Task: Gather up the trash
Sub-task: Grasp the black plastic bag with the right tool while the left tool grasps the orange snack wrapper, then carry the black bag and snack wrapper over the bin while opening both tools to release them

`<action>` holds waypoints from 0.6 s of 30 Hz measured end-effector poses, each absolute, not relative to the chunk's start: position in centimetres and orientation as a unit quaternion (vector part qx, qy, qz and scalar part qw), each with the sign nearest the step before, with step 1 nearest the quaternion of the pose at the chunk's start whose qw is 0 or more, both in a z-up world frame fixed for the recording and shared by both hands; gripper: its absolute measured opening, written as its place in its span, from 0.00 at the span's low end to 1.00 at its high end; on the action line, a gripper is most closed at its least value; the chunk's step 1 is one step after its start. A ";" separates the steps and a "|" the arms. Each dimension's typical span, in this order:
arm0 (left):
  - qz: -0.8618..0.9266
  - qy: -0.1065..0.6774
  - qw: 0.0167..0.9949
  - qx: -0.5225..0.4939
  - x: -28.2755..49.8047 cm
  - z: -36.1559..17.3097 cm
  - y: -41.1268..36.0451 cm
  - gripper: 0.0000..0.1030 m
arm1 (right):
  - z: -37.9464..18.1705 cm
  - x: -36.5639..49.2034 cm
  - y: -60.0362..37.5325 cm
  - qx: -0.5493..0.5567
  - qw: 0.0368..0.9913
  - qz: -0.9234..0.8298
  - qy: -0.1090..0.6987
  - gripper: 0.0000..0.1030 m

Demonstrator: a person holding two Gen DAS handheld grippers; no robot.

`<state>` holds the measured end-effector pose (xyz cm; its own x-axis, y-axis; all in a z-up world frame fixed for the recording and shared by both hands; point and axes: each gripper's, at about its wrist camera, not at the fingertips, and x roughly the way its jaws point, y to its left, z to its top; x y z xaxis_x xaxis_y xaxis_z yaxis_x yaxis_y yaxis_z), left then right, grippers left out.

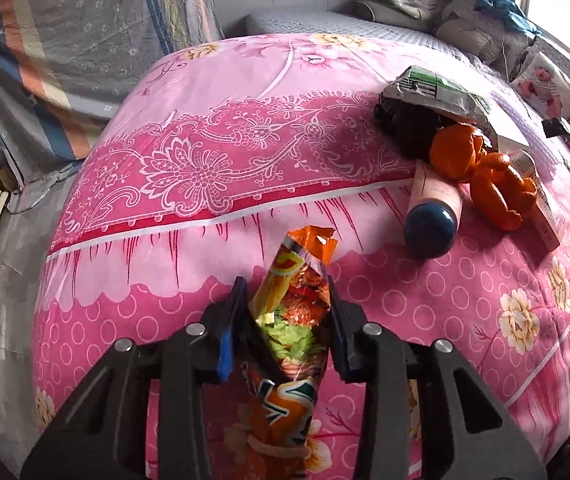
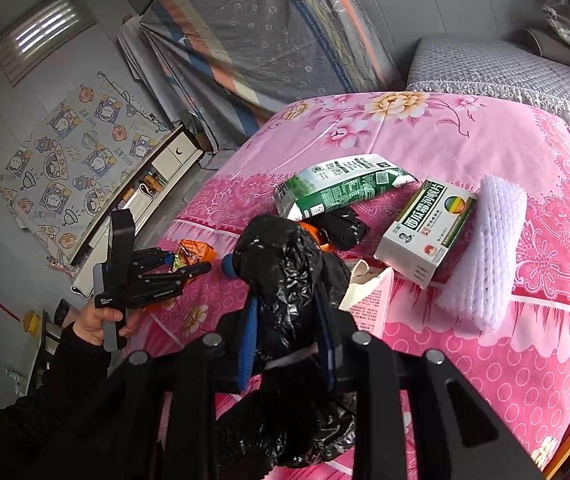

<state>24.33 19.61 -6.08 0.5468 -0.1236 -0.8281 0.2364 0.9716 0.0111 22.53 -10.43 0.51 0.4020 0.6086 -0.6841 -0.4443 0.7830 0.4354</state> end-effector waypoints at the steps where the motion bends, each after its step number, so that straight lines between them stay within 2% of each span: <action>1: -0.102 0.463 0.879 0.048 24.2 -5.9 19.9 0.31 | 0.6 22.4 -10.5 0.095 0.832 0.316 0.446 0.24; 11: -0.099 0.363 0.926 -0.021 19.0 0.6 21.3 0.30 | 1.2 21.1 -11.2 0.112 0.825 0.343 0.436 0.24; 18: -0.085 0.303 0.949 -0.029 15.7 4.0 17.0 0.30 | 0.7 19.7 -11.5 0.126 0.815 0.357 0.438 0.24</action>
